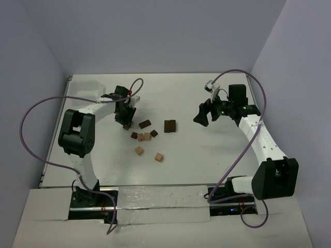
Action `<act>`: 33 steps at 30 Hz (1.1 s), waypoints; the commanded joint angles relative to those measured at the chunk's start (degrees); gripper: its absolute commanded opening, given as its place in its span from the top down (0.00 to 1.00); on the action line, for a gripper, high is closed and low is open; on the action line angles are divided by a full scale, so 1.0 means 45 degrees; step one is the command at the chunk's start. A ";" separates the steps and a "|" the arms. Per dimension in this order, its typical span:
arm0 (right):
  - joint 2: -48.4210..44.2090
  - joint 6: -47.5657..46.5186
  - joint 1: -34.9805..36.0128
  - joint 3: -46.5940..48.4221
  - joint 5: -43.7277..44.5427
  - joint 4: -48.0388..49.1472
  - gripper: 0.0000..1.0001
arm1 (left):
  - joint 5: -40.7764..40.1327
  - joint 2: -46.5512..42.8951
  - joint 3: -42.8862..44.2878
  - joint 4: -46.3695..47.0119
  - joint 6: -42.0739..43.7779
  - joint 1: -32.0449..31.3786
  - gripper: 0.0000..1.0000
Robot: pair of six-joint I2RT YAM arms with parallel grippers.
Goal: Build the wood block tower
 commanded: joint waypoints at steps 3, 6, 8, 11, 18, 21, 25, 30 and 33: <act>-0.0090 -0.0072 -0.0106 0.0059 -0.0385 0.0530 0.00 | 0.0092 0.1413 0.3219 -0.0280 0.1225 -0.0059 0.85; -0.0149 -0.0207 -0.0109 -0.0037 -0.0385 0.0527 0.00 | 0.0343 0.1938 0.4387 -0.0572 0.1661 -0.0087 0.84; -0.0184 -0.0239 -0.0126 -0.0073 -0.0385 0.0510 0.00 | 0.0389 0.2249 0.4816 -0.0658 0.1855 -0.0213 0.84; -0.0185 -0.0327 -0.0126 -0.0128 -0.0385 0.0494 0.00 | 0.0405 0.2568 0.5145 -0.0866 0.2278 -0.0445 0.82; -0.0067 -0.0356 -0.0107 -0.0073 -0.0484 0.0491 0.00 | 0.0745 0.2660 0.4973 -0.0992 0.2777 -0.1056 0.79; -0.0051 -0.0359 -0.0126 -0.0051 -0.0524 0.0488 0.00 | 0.0925 0.2660 0.4934 -0.1076 0.2966 -0.1160 0.78; -0.0106 -0.0415 -0.0126 -0.0053 -0.0541 0.0465 0.00 | 0.1188 0.2724 0.5003 -0.1351 0.3377 -0.1294 0.75; -0.0126 -0.0454 -0.0126 -0.0073 -0.0536 0.0427 0.00 | 0.1419 0.2923 0.5261 -0.1902 0.3692 -0.1347 0.69; -0.0146 -0.0454 -0.0126 -0.0076 -0.0558 0.0399 0.00 | 0.1496 0.2814 0.5068 -0.1939 0.3872 -0.1347 0.66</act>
